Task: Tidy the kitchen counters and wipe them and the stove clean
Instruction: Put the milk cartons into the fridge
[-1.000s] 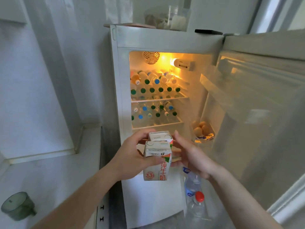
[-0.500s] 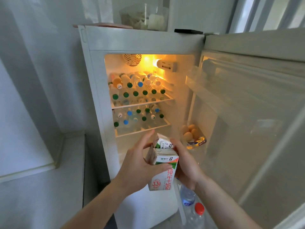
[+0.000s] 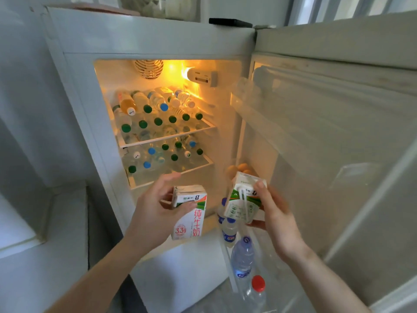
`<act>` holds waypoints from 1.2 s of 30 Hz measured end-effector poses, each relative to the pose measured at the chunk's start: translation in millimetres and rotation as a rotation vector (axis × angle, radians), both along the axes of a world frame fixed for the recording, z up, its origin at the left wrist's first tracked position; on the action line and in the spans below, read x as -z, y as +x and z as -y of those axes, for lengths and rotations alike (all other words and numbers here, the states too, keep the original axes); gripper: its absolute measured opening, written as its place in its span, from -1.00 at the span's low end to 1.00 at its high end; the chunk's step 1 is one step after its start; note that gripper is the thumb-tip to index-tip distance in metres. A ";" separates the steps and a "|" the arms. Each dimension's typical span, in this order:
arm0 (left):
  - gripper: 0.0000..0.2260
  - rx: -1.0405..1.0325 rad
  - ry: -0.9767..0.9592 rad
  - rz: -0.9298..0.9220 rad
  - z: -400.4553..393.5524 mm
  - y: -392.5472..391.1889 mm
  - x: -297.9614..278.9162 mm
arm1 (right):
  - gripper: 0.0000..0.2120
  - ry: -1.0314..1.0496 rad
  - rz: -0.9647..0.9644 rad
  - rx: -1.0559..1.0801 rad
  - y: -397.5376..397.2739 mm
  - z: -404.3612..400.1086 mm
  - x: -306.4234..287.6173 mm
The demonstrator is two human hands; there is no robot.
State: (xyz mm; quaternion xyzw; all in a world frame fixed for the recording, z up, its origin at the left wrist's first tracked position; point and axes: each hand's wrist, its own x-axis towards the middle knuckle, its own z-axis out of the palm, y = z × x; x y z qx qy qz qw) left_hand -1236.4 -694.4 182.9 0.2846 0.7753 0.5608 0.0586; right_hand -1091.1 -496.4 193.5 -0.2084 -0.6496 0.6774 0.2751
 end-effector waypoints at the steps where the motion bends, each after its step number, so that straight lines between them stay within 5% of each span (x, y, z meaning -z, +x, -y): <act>1: -0.42 0.011 0.011 -0.010 -4.2 -3.4 -0.1 | -0.70 0.006 -0.005 0.029 1.9 -1.9 -1.3; 19: -0.57 0.254 0.111 -0.125 -78.5 10.6 -13.7 | -0.68 0.471 0.054 0.327 55.5 -11.6 24.6; 36: -0.60 0.579 0.004 -0.156 -155.0 30.0 -21.1 | -0.93 0.425 0.064 0.589 76.6 -10.6 48.6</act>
